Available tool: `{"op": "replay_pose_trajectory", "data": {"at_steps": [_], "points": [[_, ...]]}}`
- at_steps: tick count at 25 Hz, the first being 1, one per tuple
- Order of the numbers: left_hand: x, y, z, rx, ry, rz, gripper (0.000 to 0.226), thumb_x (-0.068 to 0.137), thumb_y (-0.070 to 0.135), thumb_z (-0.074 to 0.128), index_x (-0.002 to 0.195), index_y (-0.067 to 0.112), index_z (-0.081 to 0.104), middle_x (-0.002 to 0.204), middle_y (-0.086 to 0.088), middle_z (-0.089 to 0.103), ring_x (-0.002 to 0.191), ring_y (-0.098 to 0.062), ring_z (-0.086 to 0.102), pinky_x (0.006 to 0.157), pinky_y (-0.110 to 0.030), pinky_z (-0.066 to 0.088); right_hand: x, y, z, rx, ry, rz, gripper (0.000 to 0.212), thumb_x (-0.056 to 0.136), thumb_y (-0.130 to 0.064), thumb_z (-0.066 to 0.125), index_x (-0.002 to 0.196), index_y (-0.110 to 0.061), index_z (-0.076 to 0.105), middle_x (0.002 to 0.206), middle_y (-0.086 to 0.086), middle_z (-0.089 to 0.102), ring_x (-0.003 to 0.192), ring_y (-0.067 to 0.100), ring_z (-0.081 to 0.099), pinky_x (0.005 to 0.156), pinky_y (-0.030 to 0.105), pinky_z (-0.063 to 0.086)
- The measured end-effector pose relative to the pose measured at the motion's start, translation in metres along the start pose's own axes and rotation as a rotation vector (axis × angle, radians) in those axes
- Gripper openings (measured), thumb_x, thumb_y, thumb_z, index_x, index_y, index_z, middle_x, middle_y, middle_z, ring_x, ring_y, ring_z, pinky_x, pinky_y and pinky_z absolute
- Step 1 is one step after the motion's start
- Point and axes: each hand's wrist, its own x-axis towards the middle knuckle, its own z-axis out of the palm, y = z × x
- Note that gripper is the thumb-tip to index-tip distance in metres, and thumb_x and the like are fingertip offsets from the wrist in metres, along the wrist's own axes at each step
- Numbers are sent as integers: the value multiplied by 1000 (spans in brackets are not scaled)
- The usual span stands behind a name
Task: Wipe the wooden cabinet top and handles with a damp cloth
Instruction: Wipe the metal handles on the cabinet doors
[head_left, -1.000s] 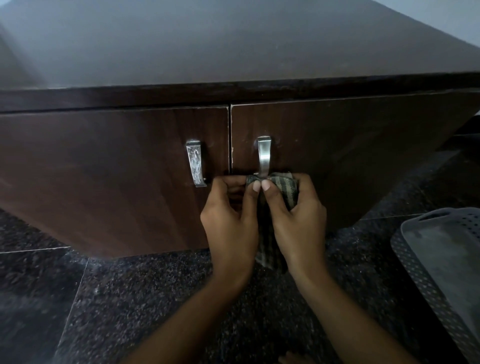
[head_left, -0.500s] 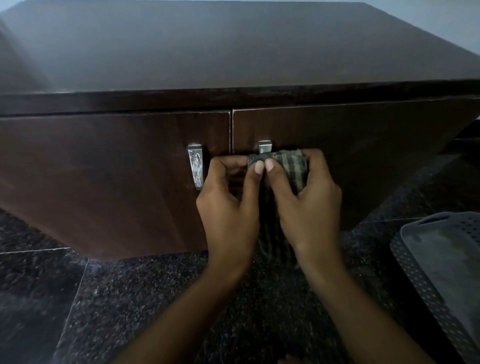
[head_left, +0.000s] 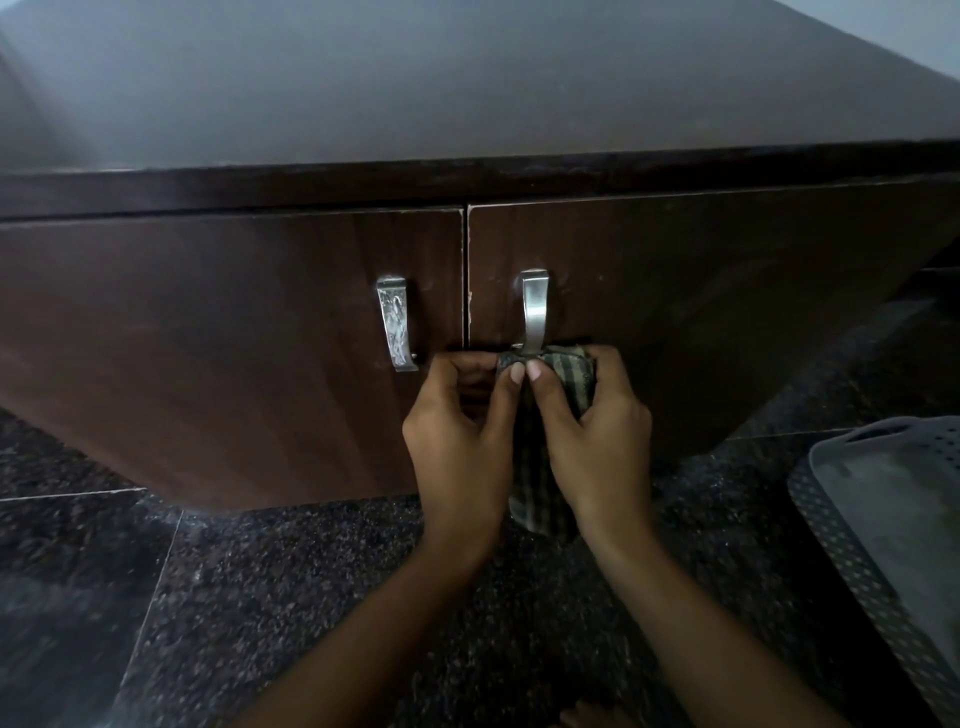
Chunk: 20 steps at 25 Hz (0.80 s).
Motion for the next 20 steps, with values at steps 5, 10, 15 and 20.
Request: {"op": "replay_pose_trajectory", "data": {"at_steps": [5, 10, 15, 20], "points": [[-19, -5, -17, -10, 30, 14, 21, 86, 19, 64, 84, 37, 53, 80, 14, 65, 77, 5, 63, 64, -5, 48, -26, -8, 4, 31, -31, -22, 10, 85, -27, 62, 90, -24, 54, 73, -17, 60, 72, -11, 59, 56, 0, 43], [-12, 7, -42, -22, 156, 145, 9, 84, 34, 55, 89, 40, 51, 86, 17, 63, 79, 0, 62, 64, -9, 49, -33, -43, 15, 102, -73, -150, 10, 84, -24, 64, 90, -22, 56, 74, -17, 61, 76, -7, 62, 58, 1, 45], [10, 23, -59, -14, 217, 155, 10, 85, 28, 62, 86, 35, 54, 89, 6, 64, 79, -4, 61, 66, -13, 49, -20, -69, 34, 123, -104, -147, 16, 85, -27, 64, 94, -14, 59, 73, -12, 63, 71, -4, 62, 53, 2, 44], [25, 32, -61, -8, 199, 114, 17, 86, 20, 64, 82, 33, 55, 85, 10, 64, 76, 3, 60, 66, -6, 46, -12, -80, 41, 46, -54, -159, 14, 87, -27, 62, 89, -19, 52, 69, -15, 56, 64, -4, 57, 48, -1, 38]]}}
